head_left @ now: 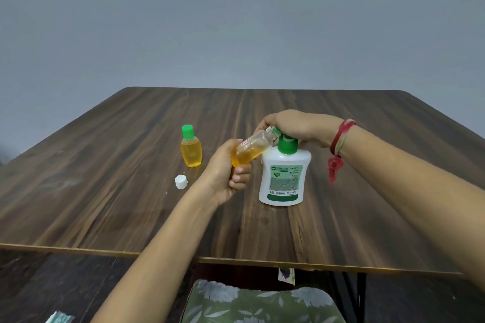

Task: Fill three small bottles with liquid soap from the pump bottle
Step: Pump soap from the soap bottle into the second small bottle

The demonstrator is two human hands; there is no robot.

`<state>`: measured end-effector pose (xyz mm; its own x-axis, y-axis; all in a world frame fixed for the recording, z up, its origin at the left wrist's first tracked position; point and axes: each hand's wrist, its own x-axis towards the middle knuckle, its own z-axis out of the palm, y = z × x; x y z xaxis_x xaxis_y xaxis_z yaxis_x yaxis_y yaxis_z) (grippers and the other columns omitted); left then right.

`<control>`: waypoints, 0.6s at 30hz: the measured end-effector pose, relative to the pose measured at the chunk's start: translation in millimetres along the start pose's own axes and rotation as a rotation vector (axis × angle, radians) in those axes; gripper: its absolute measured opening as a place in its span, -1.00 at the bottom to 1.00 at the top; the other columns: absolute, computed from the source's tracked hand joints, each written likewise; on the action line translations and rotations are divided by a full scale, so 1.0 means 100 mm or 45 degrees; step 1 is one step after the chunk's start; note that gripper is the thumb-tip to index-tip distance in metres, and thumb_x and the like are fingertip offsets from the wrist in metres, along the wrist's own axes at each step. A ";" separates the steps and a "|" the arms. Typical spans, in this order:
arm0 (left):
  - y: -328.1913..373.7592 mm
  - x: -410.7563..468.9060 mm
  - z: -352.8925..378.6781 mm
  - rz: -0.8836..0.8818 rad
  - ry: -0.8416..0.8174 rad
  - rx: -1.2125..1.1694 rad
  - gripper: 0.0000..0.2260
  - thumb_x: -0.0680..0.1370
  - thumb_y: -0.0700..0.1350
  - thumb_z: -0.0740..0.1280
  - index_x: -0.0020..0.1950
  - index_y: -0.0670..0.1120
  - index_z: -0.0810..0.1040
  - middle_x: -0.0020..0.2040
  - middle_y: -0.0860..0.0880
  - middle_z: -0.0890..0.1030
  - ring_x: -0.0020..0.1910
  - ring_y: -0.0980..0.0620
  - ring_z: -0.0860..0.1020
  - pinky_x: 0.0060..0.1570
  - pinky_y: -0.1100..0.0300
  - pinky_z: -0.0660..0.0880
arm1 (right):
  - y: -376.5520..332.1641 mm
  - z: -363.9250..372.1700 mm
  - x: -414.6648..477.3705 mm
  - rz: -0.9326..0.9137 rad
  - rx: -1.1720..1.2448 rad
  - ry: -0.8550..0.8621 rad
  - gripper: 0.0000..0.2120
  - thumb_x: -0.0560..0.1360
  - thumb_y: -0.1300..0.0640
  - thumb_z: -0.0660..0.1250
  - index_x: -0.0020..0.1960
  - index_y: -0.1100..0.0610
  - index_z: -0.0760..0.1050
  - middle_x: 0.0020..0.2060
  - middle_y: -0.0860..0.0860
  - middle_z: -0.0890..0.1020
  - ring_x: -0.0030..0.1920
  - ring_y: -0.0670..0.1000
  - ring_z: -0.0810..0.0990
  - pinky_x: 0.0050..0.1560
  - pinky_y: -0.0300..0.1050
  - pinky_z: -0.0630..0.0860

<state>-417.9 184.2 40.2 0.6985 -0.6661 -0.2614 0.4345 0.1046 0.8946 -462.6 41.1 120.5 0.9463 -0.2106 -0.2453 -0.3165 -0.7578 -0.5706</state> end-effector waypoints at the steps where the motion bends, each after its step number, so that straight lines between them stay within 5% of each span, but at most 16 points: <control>1: 0.01 0.00 0.01 0.003 -0.003 0.004 -0.64 0.61 0.03 0.05 -0.35 -0.06 0.31 -0.61 0.05 0.22 -0.69 0.17 0.17 -0.72 0.41 0.05 | 0.00 -0.02 -0.01 0.000 -0.002 -0.007 -0.68 0.56 0.19 0.05 -0.17 -0.10 0.49 -0.17 0.00 0.60 -0.13 0.02 0.46 0.06 0.05 0.37; 7: 0.03 -0.03 -0.02 0.011 0.018 -0.009 -0.64 0.61 0.05 0.07 -0.33 -0.07 0.34 -0.61 0.04 0.22 -0.69 0.17 0.17 -0.71 0.42 0.04 | 0.01 -0.01 0.02 0.019 0.038 -0.018 -0.69 0.55 0.17 0.04 -0.12 -0.08 0.52 -0.32 -0.07 0.57 -0.26 -0.05 0.46 -0.03 0.00 0.37; 18: 0.06 -0.01 -0.02 -0.007 0.016 0.018 -0.66 0.61 0.06 0.06 -0.30 -0.07 0.34 -0.61 0.05 0.22 -0.70 0.17 0.16 -0.72 0.42 0.05 | 0.01 0.00 0.01 0.023 0.021 -0.002 -0.71 0.56 0.17 0.05 -0.16 -0.09 0.48 -0.19 -0.01 0.60 -0.12 0.03 0.48 0.00 0.03 0.37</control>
<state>-415.1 186.5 44.8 0.7034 -0.6572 -0.2707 0.4300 0.0903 0.8983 -462.1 40.1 119.4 0.9403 -0.2233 -0.2568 -0.3346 -0.7434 -0.5791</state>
